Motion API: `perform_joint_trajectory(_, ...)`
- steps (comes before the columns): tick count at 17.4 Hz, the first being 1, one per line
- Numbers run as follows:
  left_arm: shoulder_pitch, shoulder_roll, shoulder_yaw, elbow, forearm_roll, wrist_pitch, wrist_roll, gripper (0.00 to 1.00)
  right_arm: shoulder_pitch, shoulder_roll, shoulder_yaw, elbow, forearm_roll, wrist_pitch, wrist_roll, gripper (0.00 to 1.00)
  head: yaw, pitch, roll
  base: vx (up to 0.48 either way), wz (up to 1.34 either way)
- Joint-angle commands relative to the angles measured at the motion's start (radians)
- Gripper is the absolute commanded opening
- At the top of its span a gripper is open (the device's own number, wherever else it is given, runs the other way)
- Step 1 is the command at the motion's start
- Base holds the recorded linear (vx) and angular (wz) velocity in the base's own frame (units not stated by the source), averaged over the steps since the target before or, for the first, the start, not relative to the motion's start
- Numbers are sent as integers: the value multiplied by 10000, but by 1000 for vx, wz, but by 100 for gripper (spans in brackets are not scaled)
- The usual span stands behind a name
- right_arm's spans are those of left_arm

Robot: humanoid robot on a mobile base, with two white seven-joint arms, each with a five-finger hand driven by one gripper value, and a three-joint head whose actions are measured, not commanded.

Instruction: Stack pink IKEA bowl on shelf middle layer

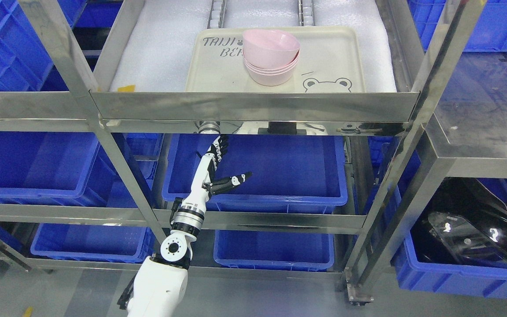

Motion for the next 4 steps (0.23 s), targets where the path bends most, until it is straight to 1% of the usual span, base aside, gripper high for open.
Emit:
perform_joint_trajectory(1,290,175,289,-1945,125,746,18,100,230,-175,0,-175,0,7,4,100,0,0,0,0,0)
perform_joint_trajectory(4,337,175,180,-1960,110,746,18,100,230,-175,0,-175,0,7,4,100,0,0,0,0,0)
